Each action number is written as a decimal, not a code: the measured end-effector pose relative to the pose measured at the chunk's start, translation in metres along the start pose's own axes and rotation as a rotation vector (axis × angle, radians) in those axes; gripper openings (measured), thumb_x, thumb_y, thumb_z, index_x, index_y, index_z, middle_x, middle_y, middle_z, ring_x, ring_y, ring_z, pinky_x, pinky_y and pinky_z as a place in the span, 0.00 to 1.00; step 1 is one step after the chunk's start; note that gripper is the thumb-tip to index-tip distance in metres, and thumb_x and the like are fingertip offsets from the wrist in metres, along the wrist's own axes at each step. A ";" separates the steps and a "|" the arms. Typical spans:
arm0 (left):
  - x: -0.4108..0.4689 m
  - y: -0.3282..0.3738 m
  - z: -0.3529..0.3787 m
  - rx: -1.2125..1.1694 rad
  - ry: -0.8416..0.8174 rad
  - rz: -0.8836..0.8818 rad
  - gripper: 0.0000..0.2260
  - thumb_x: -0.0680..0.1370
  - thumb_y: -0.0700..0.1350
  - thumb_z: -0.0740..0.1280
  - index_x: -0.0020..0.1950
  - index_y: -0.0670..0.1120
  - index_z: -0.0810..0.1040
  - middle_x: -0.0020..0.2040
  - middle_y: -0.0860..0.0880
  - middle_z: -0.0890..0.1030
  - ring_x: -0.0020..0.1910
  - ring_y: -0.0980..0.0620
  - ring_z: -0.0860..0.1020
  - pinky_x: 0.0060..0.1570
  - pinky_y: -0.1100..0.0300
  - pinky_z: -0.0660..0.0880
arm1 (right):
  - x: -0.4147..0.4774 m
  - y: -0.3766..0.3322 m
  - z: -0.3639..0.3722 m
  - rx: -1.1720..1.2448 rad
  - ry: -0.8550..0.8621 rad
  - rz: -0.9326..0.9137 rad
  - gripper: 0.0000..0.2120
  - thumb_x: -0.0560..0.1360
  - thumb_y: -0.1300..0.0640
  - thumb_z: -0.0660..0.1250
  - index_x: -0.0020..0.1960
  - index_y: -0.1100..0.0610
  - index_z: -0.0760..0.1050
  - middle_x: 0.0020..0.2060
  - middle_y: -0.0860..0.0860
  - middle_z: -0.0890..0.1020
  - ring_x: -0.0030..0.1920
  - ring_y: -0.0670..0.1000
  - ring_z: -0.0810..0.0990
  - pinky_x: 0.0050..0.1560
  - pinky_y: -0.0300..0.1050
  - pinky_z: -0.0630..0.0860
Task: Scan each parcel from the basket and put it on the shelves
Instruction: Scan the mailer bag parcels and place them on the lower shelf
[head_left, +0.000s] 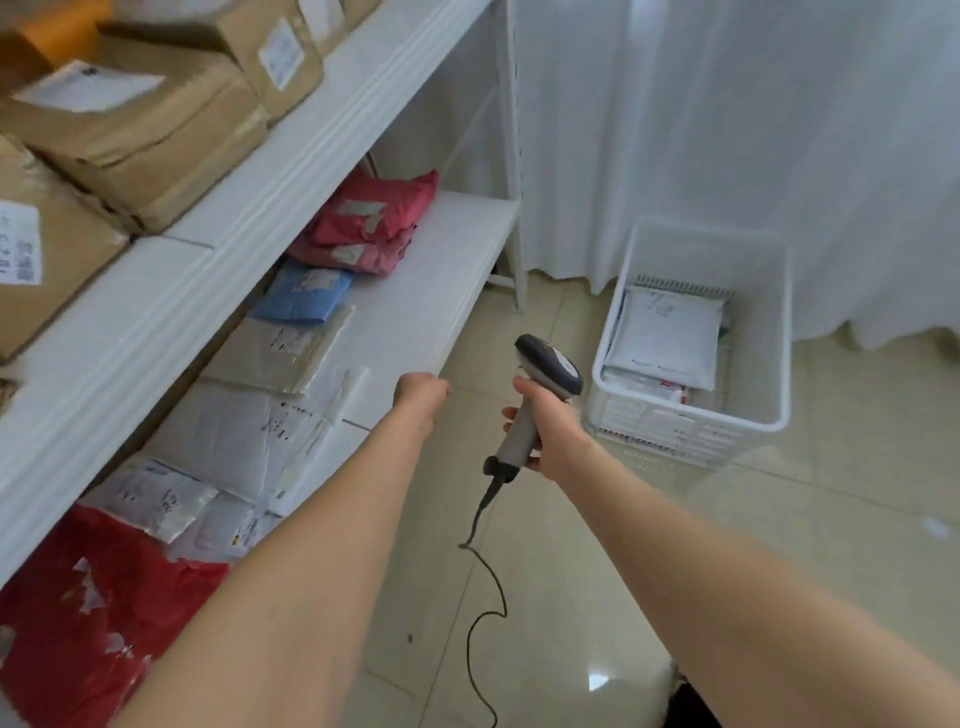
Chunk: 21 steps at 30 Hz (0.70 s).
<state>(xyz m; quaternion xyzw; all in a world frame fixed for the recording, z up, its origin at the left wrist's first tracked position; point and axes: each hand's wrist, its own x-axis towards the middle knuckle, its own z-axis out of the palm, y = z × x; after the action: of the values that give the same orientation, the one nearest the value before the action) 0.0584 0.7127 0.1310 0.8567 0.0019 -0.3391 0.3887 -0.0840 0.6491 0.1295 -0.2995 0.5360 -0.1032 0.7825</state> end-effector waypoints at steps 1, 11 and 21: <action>-0.003 0.016 0.018 0.000 -0.006 0.019 0.19 0.77 0.34 0.63 0.68 0.39 0.72 0.66 0.42 0.73 0.61 0.43 0.72 0.59 0.54 0.73 | 0.002 -0.016 -0.017 -0.001 -0.004 0.025 0.14 0.75 0.47 0.71 0.54 0.53 0.73 0.43 0.52 0.82 0.43 0.51 0.79 0.46 0.50 0.78; -0.027 0.132 0.226 0.106 -0.140 0.088 0.19 0.77 0.36 0.66 0.68 0.43 0.72 0.64 0.43 0.74 0.50 0.48 0.73 0.48 0.56 0.72 | 0.051 -0.146 -0.185 0.342 0.018 0.044 0.13 0.74 0.47 0.72 0.49 0.54 0.76 0.39 0.53 0.81 0.42 0.52 0.81 0.54 0.57 0.78; 0.007 0.174 0.332 0.209 -0.255 0.074 0.17 0.78 0.36 0.64 0.67 0.43 0.73 0.64 0.42 0.75 0.54 0.47 0.72 0.49 0.56 0.72 | 0.128 -0.199 -0.259 0.453 0.139 0.046 0.12 0.73 0.48 0.73 0.50 0.55 0.77 0.38 0.53 0.81 0.42 0.51 0.81 0.41 0.51 0.79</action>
<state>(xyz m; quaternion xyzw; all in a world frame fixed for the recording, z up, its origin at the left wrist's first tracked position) -0.0819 0.3677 0.0872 0.8419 -0.1146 -0.4289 0.3068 -0.2341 0.3351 0.0817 -0.0964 0.5584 -0.2233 0.7931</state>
